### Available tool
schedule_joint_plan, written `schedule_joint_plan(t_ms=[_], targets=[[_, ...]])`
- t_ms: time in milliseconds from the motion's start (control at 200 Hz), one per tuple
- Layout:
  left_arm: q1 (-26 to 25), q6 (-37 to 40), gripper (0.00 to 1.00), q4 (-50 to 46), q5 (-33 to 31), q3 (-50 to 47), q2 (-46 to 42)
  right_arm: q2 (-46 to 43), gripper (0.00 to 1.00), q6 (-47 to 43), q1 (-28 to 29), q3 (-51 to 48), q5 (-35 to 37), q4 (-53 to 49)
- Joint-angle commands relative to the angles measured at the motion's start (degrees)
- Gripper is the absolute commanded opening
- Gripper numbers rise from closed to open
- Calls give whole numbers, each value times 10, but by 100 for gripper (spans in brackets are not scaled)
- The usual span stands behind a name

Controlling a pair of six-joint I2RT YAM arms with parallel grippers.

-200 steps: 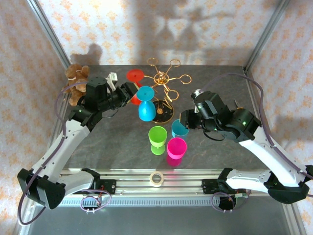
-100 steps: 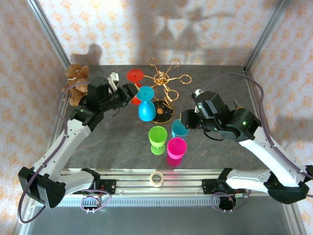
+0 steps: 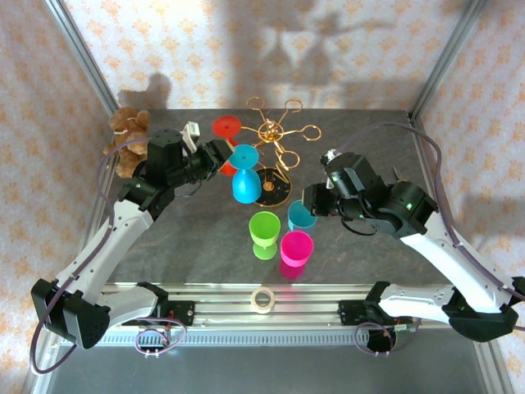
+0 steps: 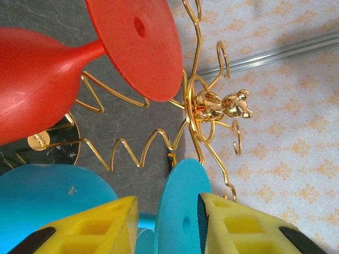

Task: Take the wine glass off the wine glass rack

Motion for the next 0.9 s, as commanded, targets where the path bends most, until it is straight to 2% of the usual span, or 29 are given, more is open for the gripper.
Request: schedule_joint_plan(t_ms=[0, 385, 661, 896], targets=[[-8, -3, 34, 28, 0, -9, 4, 0, 16, -9, -5, 13, 9, 0], [-11, -5, 30, 32, 2, -13, 5, 0, 16, -10, -6, 13, 8, 1], [-11, -6, 13, 34, 1, -16, 3, 0, 16, -11, -6, 13, 7, 2], [-12, -7, 5, 35, -1, -17, 3, 1, 15, -11, -7, 12, 6, 2]])
